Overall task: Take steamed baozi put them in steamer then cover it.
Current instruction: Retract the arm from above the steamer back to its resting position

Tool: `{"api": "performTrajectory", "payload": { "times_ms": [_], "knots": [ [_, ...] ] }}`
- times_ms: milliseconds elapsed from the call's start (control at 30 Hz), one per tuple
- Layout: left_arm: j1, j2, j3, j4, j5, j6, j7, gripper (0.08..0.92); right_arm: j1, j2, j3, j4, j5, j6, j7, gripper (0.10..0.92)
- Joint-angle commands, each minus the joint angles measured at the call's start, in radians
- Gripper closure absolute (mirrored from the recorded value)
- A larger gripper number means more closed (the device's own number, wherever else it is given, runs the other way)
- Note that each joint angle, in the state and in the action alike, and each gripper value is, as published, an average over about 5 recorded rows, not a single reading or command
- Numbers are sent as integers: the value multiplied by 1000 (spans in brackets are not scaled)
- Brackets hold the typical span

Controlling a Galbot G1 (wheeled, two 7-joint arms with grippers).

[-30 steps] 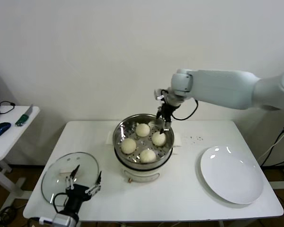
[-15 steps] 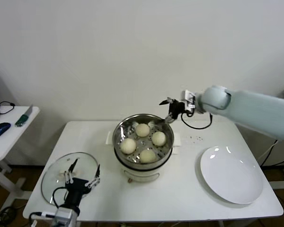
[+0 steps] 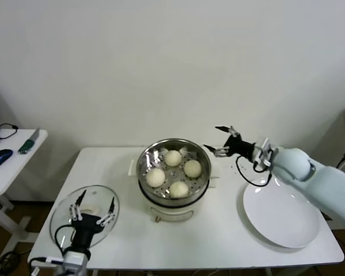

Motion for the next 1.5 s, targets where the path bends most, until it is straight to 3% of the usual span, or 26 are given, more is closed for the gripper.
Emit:
{"api": "performTrajectory", "payload": {
  "times_ms": [33, 333, 633, 1000, 1500],
  "knots": [
    [-1, 14, -21, 4, 283, 9, -8, 177, -778, 131, 800, 123, -152, -50, 94, 203],
    [-4, 53, -67, 39, 823, 22, 4, 177, -1020, 399, 1046, 209, -271, -118, 77, 203],
    [-5, 107, -43, 96, 1245, 73, 112, 177, -1140, 537, 1156, 213, -308, -69, 36, 203],
    [-117, 119, -10, 339, 1323, 78, 115, 177, -1188, 599, 1180, 215, -334, -57, 31, 203],
    [-230, 130, -12, 480, 1179, 118, 62, 177, -1148, 626, 1136, 197, -389, -54, 29, 203]
  ]
}}
